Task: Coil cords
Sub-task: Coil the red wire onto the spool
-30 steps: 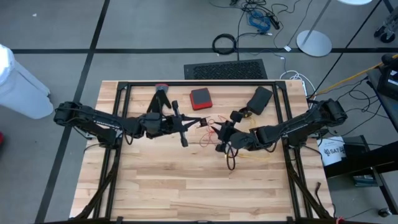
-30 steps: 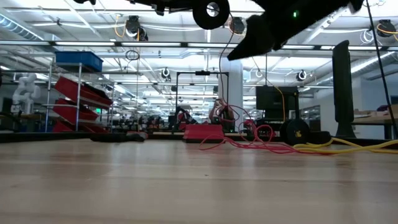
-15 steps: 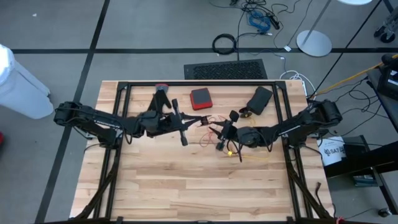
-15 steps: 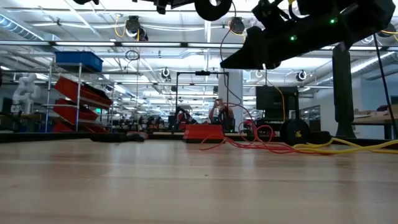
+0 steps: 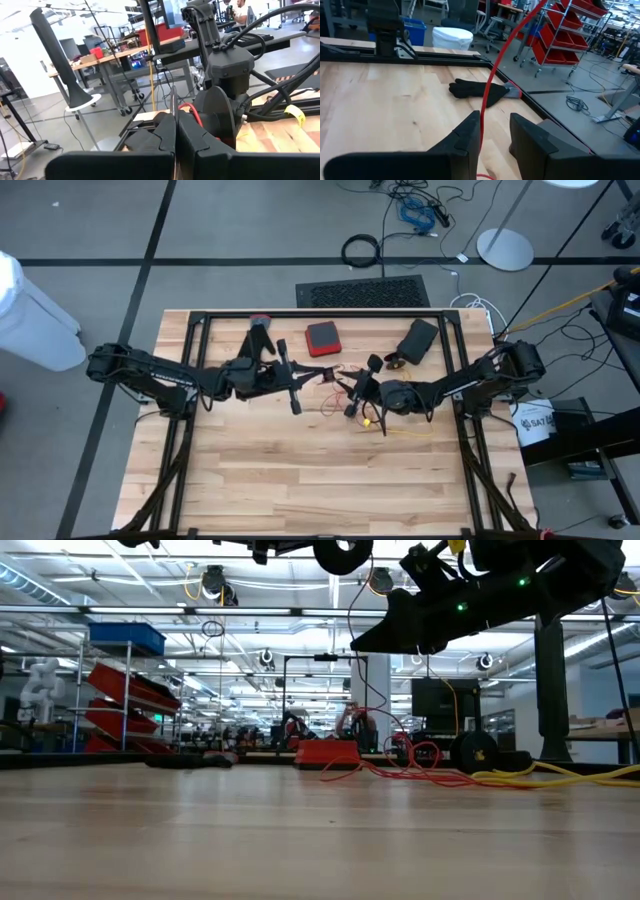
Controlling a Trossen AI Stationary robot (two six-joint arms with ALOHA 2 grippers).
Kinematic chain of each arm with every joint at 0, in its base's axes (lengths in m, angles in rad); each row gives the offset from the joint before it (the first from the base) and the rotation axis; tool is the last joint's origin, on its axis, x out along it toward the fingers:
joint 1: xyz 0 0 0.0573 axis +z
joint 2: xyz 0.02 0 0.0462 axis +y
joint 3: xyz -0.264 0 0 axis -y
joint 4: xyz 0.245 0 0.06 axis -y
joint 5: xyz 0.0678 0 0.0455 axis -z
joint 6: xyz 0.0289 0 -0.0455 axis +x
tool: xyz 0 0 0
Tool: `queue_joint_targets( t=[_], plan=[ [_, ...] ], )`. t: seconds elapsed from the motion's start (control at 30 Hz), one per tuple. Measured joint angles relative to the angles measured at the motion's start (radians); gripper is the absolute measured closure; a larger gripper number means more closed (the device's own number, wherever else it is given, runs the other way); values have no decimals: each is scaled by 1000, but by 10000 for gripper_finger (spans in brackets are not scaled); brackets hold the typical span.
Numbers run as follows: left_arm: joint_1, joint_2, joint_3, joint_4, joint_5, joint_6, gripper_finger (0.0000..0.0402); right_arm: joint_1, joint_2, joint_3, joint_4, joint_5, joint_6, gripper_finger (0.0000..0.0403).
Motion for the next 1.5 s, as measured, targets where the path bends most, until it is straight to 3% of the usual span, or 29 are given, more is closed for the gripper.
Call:
queue_joint_targets(
  t=[1.0,1.23,1.5],
  plan=[
    [0,1,0,-10,6,-10,401,-14,160,75,110,-47,-19,401],
    [0,1,0,-29,5,-9,401,19,159,75,101,44,-69,390],
    [0,1,0,-28,2,-9,401,43,158,75,57,87,-64,337]
  ],
)
